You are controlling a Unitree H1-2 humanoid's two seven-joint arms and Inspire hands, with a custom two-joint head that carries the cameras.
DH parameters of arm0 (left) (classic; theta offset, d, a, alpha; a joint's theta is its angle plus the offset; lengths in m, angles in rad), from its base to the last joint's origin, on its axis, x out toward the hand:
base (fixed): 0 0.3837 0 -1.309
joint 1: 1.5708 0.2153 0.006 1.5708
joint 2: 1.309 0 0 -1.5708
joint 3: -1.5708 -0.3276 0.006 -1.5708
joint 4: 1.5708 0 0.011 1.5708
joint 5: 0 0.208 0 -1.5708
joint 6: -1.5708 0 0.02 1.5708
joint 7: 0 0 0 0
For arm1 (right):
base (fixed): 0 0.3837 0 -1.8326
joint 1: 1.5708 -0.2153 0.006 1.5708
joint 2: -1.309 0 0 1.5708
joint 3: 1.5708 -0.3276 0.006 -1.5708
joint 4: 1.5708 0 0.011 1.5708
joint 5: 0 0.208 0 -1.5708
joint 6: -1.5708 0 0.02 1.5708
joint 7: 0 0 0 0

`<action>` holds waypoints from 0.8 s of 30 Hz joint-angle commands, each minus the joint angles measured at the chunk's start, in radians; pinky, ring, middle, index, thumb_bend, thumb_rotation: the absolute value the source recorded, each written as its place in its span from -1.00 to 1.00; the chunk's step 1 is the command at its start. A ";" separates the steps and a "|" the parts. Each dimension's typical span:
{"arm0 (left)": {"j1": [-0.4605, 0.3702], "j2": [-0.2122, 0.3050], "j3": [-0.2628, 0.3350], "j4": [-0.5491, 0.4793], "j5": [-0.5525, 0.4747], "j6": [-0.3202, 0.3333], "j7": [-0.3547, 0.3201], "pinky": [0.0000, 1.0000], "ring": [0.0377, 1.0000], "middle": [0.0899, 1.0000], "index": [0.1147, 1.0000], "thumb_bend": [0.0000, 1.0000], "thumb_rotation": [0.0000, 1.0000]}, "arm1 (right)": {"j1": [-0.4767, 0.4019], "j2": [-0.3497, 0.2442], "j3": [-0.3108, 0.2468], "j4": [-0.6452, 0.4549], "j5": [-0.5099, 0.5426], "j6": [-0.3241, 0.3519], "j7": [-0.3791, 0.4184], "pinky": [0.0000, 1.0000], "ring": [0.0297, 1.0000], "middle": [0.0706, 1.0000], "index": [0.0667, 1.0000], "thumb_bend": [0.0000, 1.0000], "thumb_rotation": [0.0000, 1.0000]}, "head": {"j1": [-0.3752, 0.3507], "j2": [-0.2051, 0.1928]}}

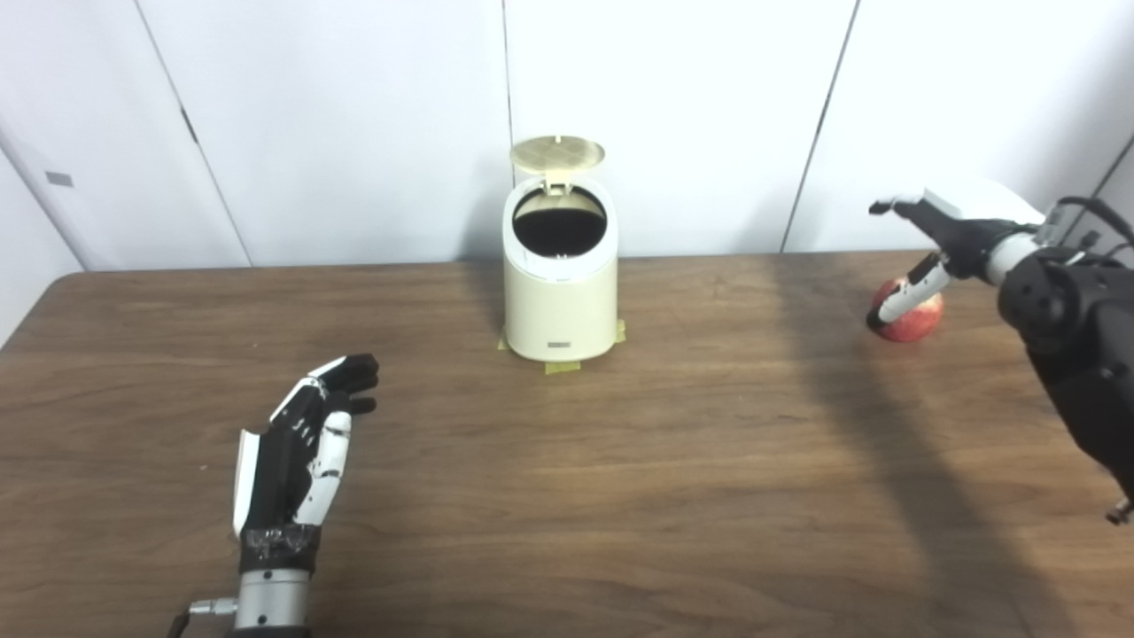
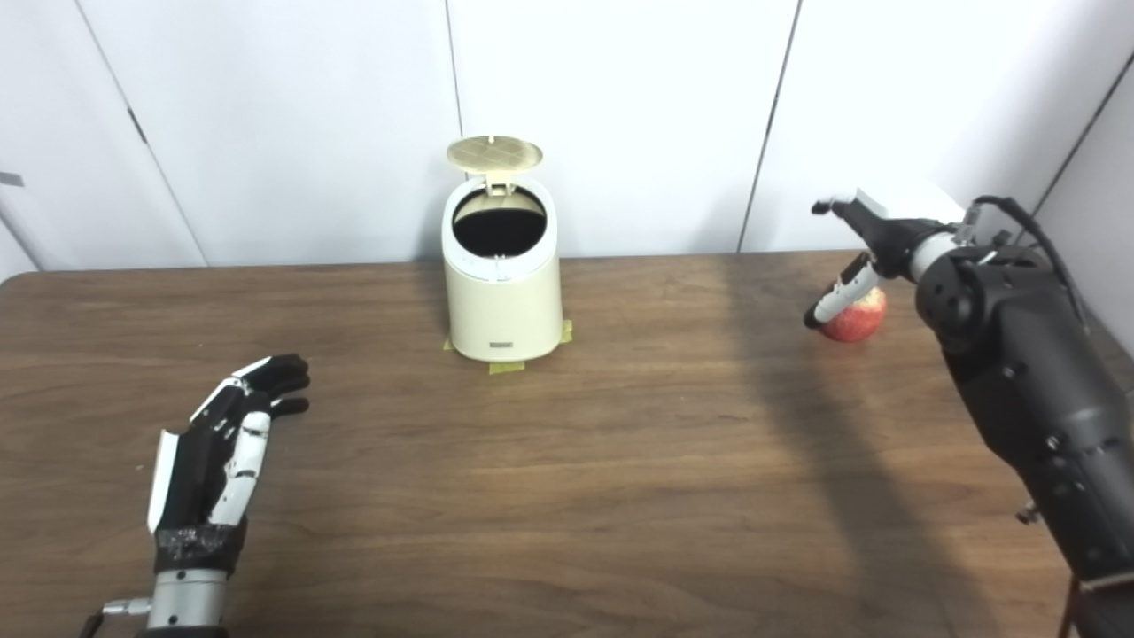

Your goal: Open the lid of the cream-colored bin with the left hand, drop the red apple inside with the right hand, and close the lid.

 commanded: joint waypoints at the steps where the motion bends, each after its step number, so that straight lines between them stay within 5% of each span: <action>1: 0.040 -0.037 -0.005 -0.030 0.008 -0.013 0.005 0.38 0.49 0.46 0.39 -0.68 0.27 | -0.094 -0.035 0.008 0.039 -0.009 -0.030 -0.023 0.28 0.81 0.85 0.76 0.99 -0.35 | 0.000 0.002; 7: 0.045 -0.039 -0.007 -0.032 0.014 -0.027 0.010 0.40 0.49 0.47 0.40 -0.67 0.32 | -0.154 -0.026 0.062 0.214 0.014 -0.055 -0.026 0.39 0.80 0.87 0.74 1.00 -0.27 | 0.007 0.006; 24: 0.049 -0.043 -0.010 -0.026 0.039 -0.041 0.021 0.41 0.50 0.47 0.40 -0.60 0.43 | -0.167 -0.008 0.112 0.360 0.066 -0.067 -0.042 0.33 0.71 0.88 0.74 0.97 -0.36 | 0.020 -0.001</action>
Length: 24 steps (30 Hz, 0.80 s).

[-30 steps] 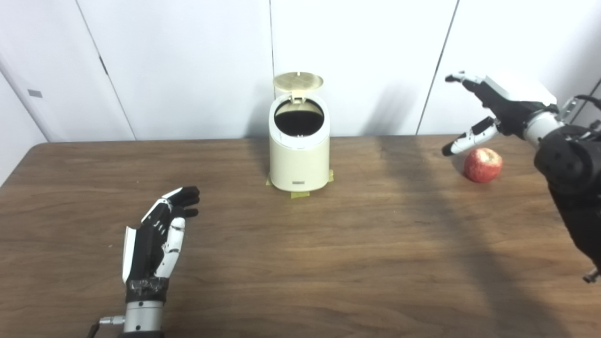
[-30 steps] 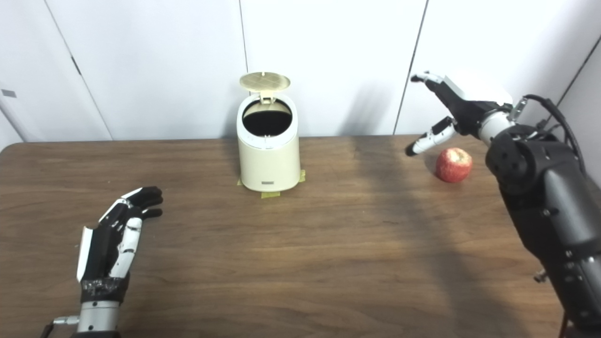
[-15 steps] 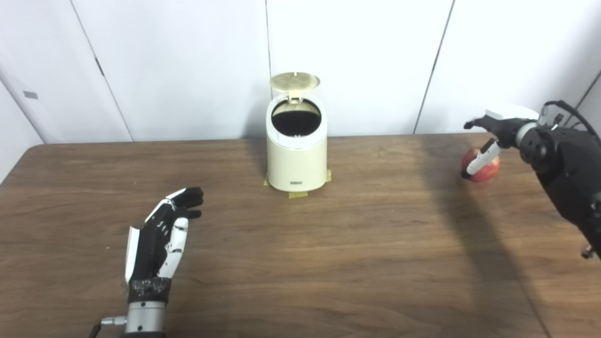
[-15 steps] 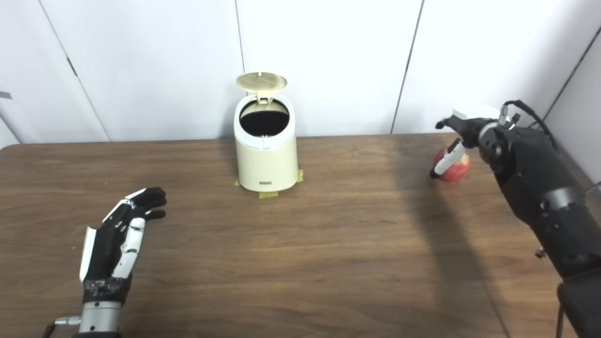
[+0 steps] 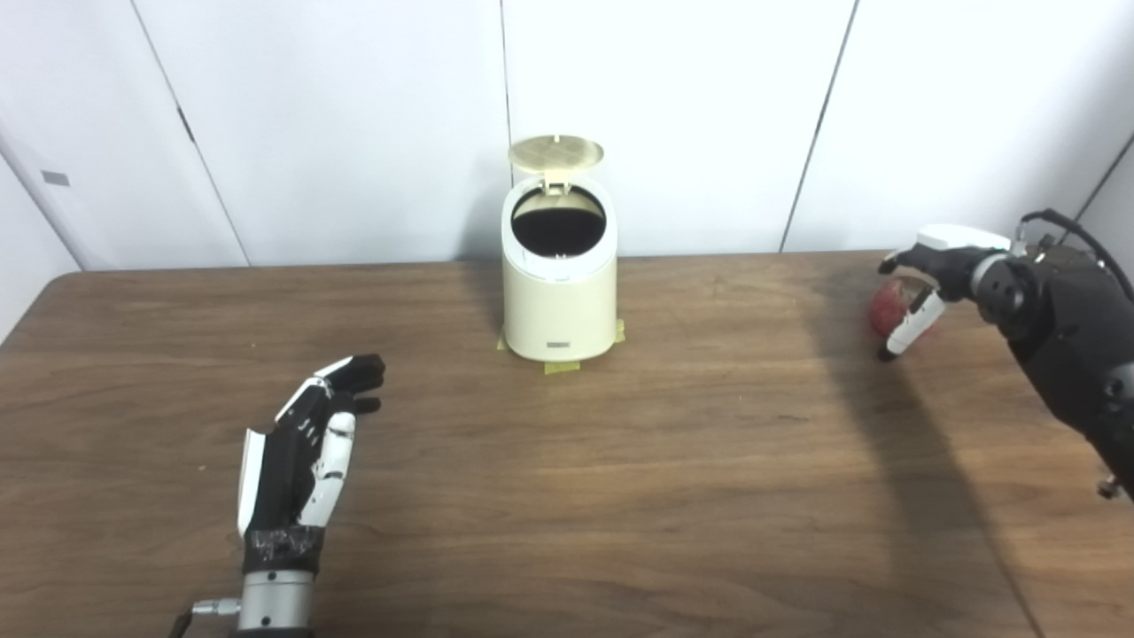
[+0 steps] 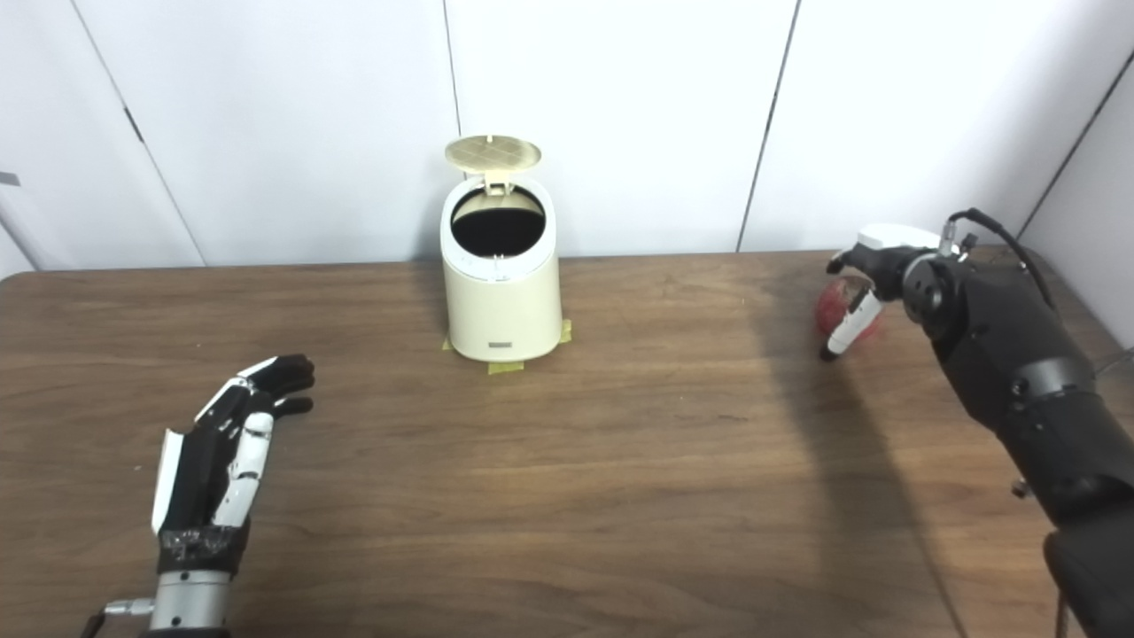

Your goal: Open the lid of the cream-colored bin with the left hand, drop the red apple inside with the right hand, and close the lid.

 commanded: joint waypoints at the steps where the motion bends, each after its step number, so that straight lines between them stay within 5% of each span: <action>1: 0.045 -0.043 -0.003 -0.026 0.020 -0.029 0.015 0.41 0.50 0.47 0.40 -0.59 0.43 | -0.070 -0.020 -0.003 0.014 0.014 -0.023 -0.030 0.31 0.68 0.86 0.73 0.98 -0.35 | 0.001 0.002; 15: 0.049 -0.049 -0.014 -0.035 0.054 -0.023 0.025 0.40 0.51 0.49 0.42 -0.58 0.45 | -0.079 -0.023 0.019 0.049 0.049 -0.042 -0.029 0.26 0.58 0.81 0.73 1.00 -0.37 | 0.014 0.005; 24: 0.050 -0.054 -0.019 -0.034 0.059 -0.022 0.031 0.42 0.52 0.48 0.41 -0.61 0.40 | -0.081 -0.015 0.028 0.054 0.052 -0.106 -0.106 0.32 0.62 0.76 0.66 0.84 -0.63 | 0.020 0.005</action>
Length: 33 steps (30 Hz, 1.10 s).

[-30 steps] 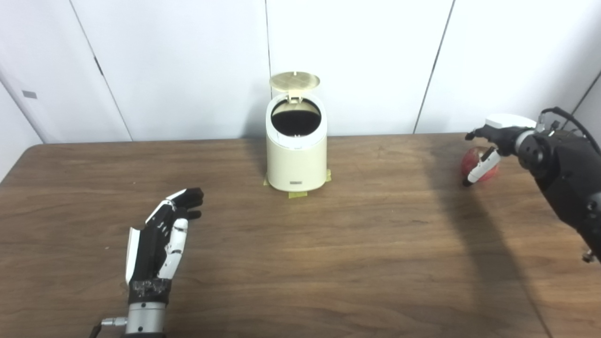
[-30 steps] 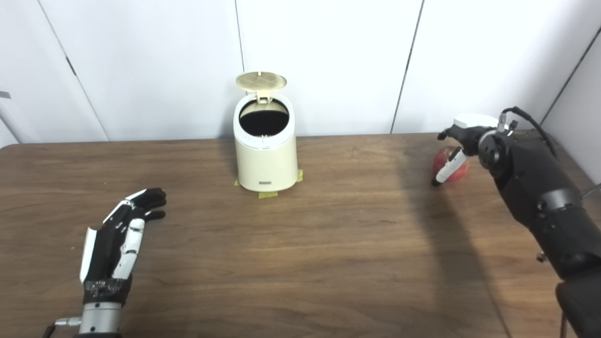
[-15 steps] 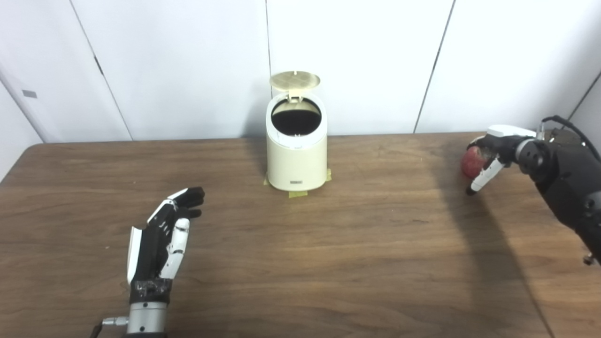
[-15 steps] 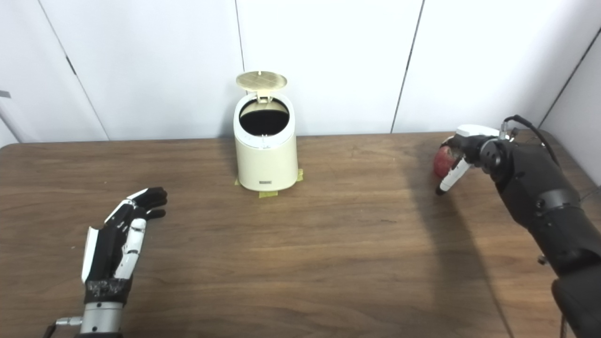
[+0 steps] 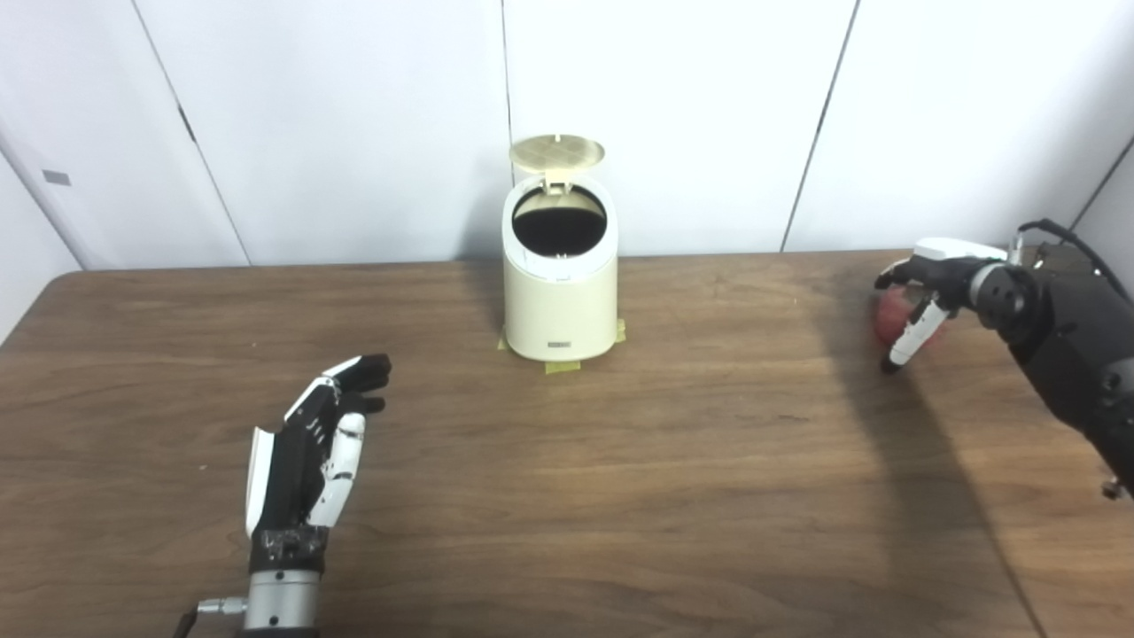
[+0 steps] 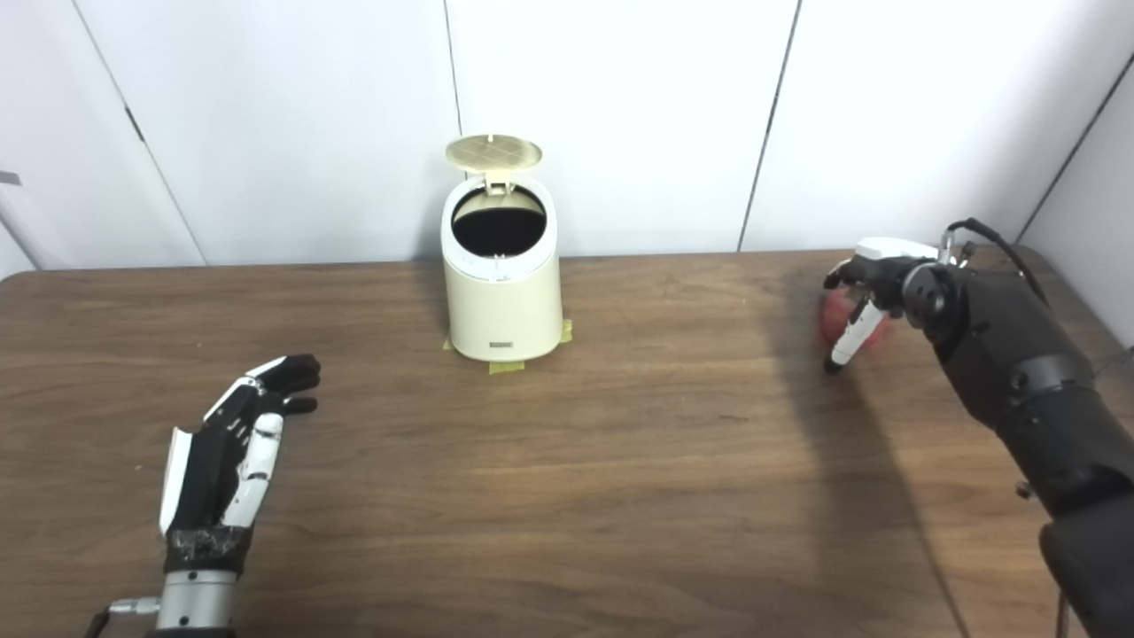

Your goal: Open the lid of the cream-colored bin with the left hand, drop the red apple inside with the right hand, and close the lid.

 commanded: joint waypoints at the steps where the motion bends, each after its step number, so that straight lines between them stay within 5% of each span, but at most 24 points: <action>1: 0.050 -0.048 -0.007 -0.033 0.004 -0.024 0.011 0.41 0.52 0.48 0.41 -0.61 0.40 | -0.060 -0.017 0.001 -0.005 -0.008 -0.035 -0.062 0.27 0.54 0.69 0.63 0.81 -0.67 | 0.000 0.002; 4: 0.049 -0.046 -0.011 -0.024 0.002 -0.042 0.013 0.39 0.51 0.48 0.41 -0.61 0.38 | -0.060 -0.015 0.022 0.003 -0.038 -0.062 -0.134 0.03 0.24 0.39 0.46 0.70 -0.88 | 0.002 0.001; 6: 0.050 -0.046 -0.014 -0.022 0.002 -0.044 0.015 0.39 0.51 0.48 0.41 -0.59 0.37 | -0.056 0.001 0.032 0.025 -0.074 -0.047 -0.226 -0.28 -0.11 -0.05 0.11 0.18 -0.98 | 0.003 0.002; 8: 0.051 -0.045 -0.016 -0.019 0.002 -0.048 0.016 0.39 0.51 0.48 0.41 -0.58 0.38 | -0.061 0.022 0.052 0.078 -0.114 -0.041 -0.330 -0.35 -0.17 -0.21 -0.02 0.09 -1.00 | 0.002 0.002; 12: 0.050 -0.042 -0.016 -0.010 0.000 -0.053 0.018 0.40 0.51 0.47 0.41 -0.55 0.38 | -0.065 0.035 0.054 0.120 -0.112 -0.061 -0.407 -0.36 -0.28 -0.13 0.00 0.03 -1.00 | -0.001 0.002; 27: 0.048 -0.040 -0.023 -0.018 -0.020 -0.016 0.005 0.41 0.52 0.49 0.42 -0.58 0.34 | -0.044 0.025 0.036 0.063 -0.094 -0.016 -0.372 -0.33 -0.26 -0.10 -0.02 0.03 -1.00 | -0.009 -0.002; 33: 0.048 -0.041 -0.026 -0.022 -0.017 -0.007 0.009 0.39 0.51 0.48 0.42 -0.56 0.31 | 0.049 -0.018 -0.024 -0.253 -0.013 -0.121 -0.329 -0.22 -0.17 -0.04 -0.09 0.04 -1.00 | -0.013 -0.002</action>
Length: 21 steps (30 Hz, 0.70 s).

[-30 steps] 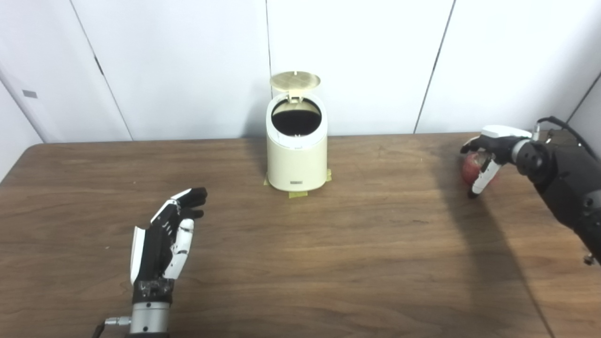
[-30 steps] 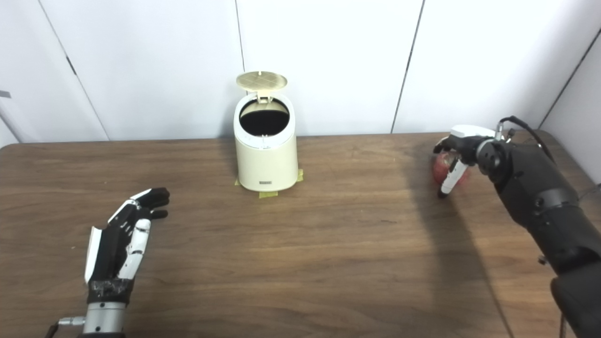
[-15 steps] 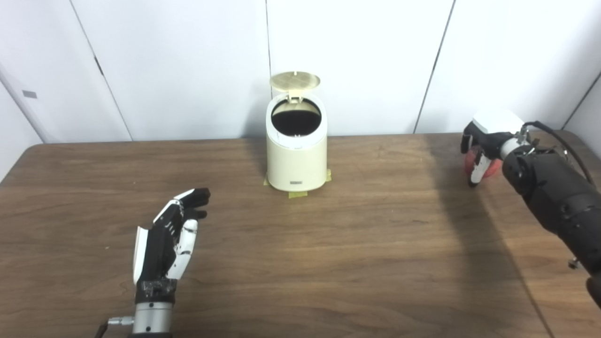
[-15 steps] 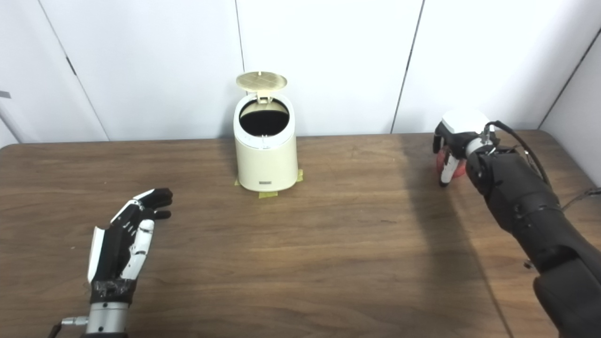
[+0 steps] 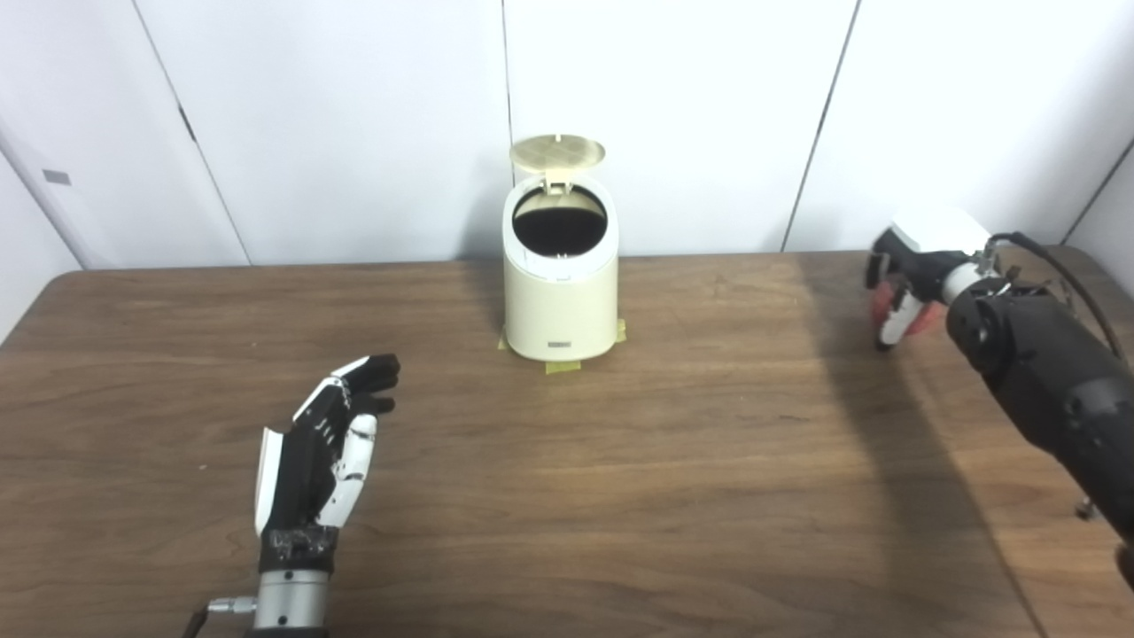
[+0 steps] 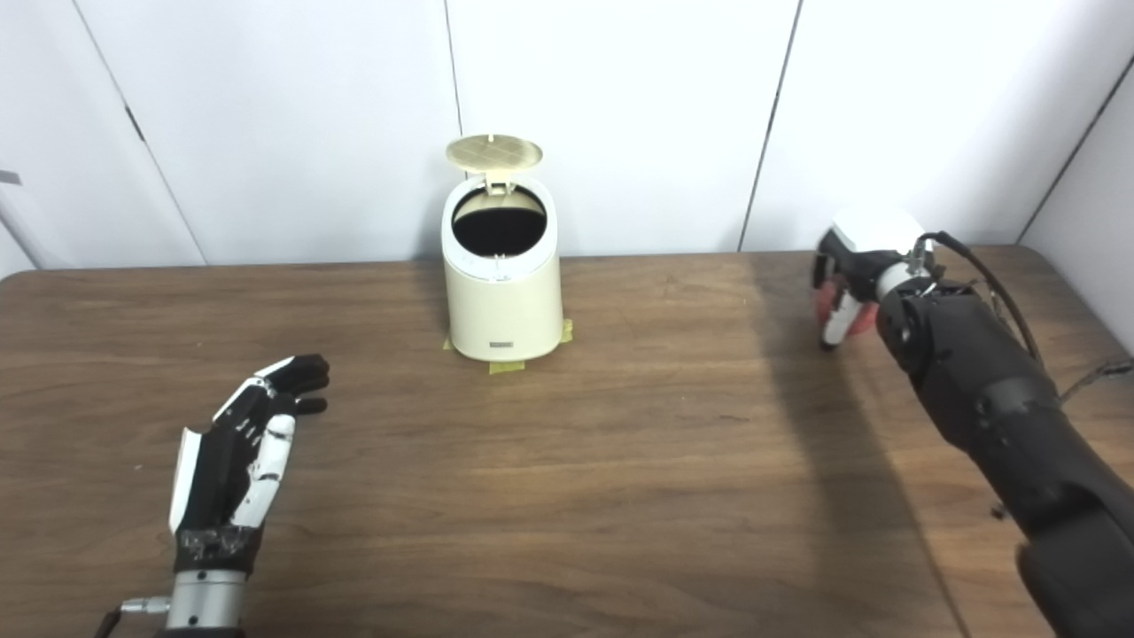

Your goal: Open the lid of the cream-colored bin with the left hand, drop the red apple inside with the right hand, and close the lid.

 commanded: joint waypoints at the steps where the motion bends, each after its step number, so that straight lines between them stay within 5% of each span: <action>1: 0.046 -0.040 -0.004 -0.025 0.004 -0.005 0.004 0.39 0.51 0.48 0.42 -0.56 0.31 | -0.019 -0.044 -0.030 -0.166 0.033 -0.056 0.021 -0.21 -0.15 -0.02 -0.10 0.03 -1.00 | 0.000 0.002; 6: 0.043 -0.042 -0.006 -0.024 0.007 0.003 0.005 0.39 0.52 0.49 0.42 -0.55 0.32 | 0.039 -0.032 -0.056 -0.483 0.056 -0.091 0.100 -0.38 -0.19 0.01 -0.12 0.03 -1.00 | 0.001 -0.002; 10: 0.039 -0.047 -0.006 -0.014 0.019 0.005 0.014 0.39 0.51 0.48 0.41 -0.57 0.28 | 0.031 0.005 -0.050 -0.654 0.011 -0.094 0.167 -0.11 -0.13 0.03 -0.16 0.03 -1.00 | 0.003 -0.012; 13: 0.037 -0.052 -0.005 -0.005 0.023 0.006 0.020 0.39 0.52 0.48 0.42 -0.55 0.28 | 0.021 0.042 -0.061 -0.722 -0.005 -0.092 0.201 0.12 -0.13 0.01 -0.17 0.03 -1.00 | 0.004 -0.020; 21: 0.027 -0.052 -0.011 0.023 0.038 -0.012 0.034 0.38 0.51 0.48 0.43 -0.52 0.31 | -0.037 0.141 -0.082 -0.729 0.005 -0.175 0.197 -0.33 -0.18 0.03 -0.16 0.02 -1.00 | 0.008 -0.026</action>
